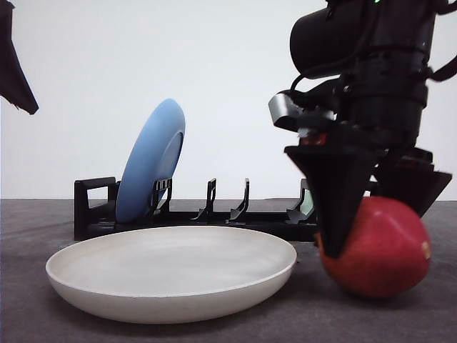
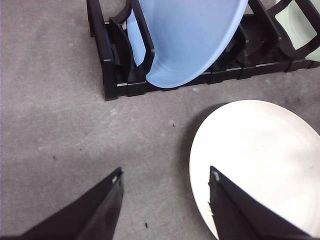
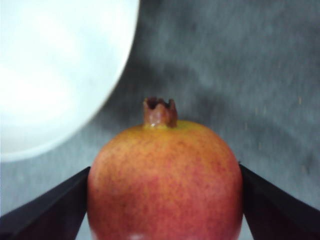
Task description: Place pomegranate in white plate
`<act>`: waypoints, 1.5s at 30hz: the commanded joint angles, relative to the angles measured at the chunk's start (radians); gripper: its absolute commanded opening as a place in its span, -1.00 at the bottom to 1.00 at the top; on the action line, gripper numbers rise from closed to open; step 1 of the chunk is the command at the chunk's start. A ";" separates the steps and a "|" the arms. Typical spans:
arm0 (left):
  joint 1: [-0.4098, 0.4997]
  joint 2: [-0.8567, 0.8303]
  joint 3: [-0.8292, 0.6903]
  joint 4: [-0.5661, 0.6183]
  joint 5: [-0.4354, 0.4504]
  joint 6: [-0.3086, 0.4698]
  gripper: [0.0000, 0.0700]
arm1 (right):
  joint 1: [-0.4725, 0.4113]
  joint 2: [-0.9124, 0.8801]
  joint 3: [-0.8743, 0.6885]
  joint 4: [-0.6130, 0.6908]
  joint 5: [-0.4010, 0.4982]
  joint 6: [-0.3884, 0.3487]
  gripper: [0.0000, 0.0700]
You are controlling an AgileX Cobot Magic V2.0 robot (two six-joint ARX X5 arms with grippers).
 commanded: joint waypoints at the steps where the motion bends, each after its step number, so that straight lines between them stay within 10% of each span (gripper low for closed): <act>1: -0.002 0.006 0.013 0.012 0.005 -0.001 -0.11 | 0.008 0.000 0.050 -0.024 -0.002 -0.040 0.40; 21: -0.002 0.006 0.013 0.040 0.005 -0.001 -0.11 | 0.241 0.113 0.261 0.094 -0.007 -0.047 0.40; 45: -0.002 0.006 0.013 0.040 0.005 -0.001 -0.11 | 0.258 0.257 0.263 0.238 -0.010 -0.012 0.73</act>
